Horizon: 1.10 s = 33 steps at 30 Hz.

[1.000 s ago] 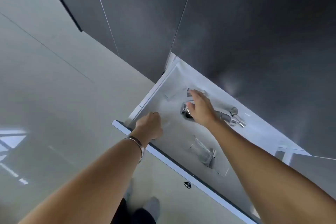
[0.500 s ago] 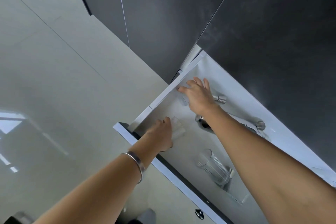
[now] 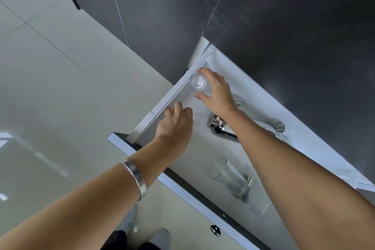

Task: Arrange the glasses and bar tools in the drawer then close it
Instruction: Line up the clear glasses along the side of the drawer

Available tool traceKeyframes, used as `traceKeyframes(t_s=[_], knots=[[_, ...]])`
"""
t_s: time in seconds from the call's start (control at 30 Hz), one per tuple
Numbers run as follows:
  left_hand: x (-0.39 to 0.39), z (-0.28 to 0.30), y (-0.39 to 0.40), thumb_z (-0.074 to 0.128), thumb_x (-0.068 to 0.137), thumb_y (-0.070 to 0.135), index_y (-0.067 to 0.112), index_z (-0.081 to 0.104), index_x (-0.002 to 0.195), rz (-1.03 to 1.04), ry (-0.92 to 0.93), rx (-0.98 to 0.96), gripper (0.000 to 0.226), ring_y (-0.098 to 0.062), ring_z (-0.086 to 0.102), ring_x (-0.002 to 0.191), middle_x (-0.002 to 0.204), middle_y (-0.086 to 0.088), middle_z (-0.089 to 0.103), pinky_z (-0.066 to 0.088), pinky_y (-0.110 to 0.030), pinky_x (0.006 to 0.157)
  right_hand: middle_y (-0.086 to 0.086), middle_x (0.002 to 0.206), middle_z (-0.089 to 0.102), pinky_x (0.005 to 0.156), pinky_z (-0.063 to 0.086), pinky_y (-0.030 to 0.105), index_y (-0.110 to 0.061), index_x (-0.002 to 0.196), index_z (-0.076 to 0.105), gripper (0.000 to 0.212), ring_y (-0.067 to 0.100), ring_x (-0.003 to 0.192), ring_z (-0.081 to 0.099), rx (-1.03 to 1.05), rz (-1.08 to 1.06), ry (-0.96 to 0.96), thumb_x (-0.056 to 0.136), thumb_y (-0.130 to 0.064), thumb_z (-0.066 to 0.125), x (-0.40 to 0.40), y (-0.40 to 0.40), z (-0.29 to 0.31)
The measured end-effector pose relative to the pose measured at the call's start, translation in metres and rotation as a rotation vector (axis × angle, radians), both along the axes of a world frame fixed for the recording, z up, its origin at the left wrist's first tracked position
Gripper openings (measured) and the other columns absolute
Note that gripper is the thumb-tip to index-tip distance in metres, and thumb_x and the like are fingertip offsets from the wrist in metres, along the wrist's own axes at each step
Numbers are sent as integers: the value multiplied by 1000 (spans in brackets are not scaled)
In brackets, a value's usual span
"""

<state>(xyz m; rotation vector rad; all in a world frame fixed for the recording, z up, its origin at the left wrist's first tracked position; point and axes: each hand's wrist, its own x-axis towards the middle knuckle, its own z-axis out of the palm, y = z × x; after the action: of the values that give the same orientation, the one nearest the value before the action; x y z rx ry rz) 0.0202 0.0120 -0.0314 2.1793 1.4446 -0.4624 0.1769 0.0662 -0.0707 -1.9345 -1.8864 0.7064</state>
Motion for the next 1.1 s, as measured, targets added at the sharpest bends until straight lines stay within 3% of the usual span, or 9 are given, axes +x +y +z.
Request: traceKeyframes(t_s=[0.13,0.27,0.43,0.53,0.63,0.77,0.9,0.97,1.1], knots=[[6,-2,9,67,82,13,7,37,127,-18,6,115,54,-30,44,110,125,-12,37,38,-27,58,6,110,56,85,38,22,-24,124,53,62,12,94,48,-24,-231,98,69,-21,83,1,1,3],[12,-7,16,68,82,13,7,37,126,-52,-2,210,54,-28,46,106,122,-11,39,36,-25,57,2,111,62,90,52,36,-28,119,55,63,20,100,59,-31,-389,156,64,-26,85,8,-1,-1],[20,-17,27,72,80,15,6,38,126,-103,-51,273,58,-27,46,105,121,-11,41,41,-24,60,-9,104,59,91,54,40,-25,120,55,64,23,103,62,-56,-457,203,64,-22,87,13,-5,-1],[24,-21,33,70,84,21,5,38,128,-127,-107,271,57,-29,46,110,123,-12,42,53,-31,74,-4,108,57,94,52,37,-23,128,50,68,25,108,60,-111,-432,213,69,-22,84,18,-4,2],[24,-22,40,66,87,30,4,38,129,-130,-172,256,57,-31,43,115,125,-13,43,52,-37,86,9,129,56,100,47,35,-23,135,40,70,26,121,54,-199,-426,216,77,-27,78,23,-10,9],[26,-26,47,67,87,28,6,36,136,-137,-228,243,62,-33,42,119,130,-14,45,48,-42,95,9,127,64,90,38,17,-14,125,56,40,21,115,60,-187,-326,63,89,-30,63,40,-46,18],[29,-28,51,68,86,17,8,31,143,-130,-304,201,68,-36,40,122,136,-14,44,46,-45,98,2,101,72,90,51,36,-19,115,61,51,19,89,66,-215,-165,-43,79,-55,62,62,-92,14],[30,-28,50,67,86,14,11,27,146,-98,-324,176,72,-36,40,124,139,-14,42,45,-45,99,-1,107,69,95,47,47,-25,119,57,65,20,100,64,-226,-104,-97,69,-66,62,71,-107,8],[31,-20,29,71,82,21,8,28,143,-52,-318,313,75,-35,38,128,142,-19,34,49,-42,97,-4,130,58,104,30,40,-31,134,46,76,20,122,50,-209,-28,-190,69,-63,68,79,-132,5]])
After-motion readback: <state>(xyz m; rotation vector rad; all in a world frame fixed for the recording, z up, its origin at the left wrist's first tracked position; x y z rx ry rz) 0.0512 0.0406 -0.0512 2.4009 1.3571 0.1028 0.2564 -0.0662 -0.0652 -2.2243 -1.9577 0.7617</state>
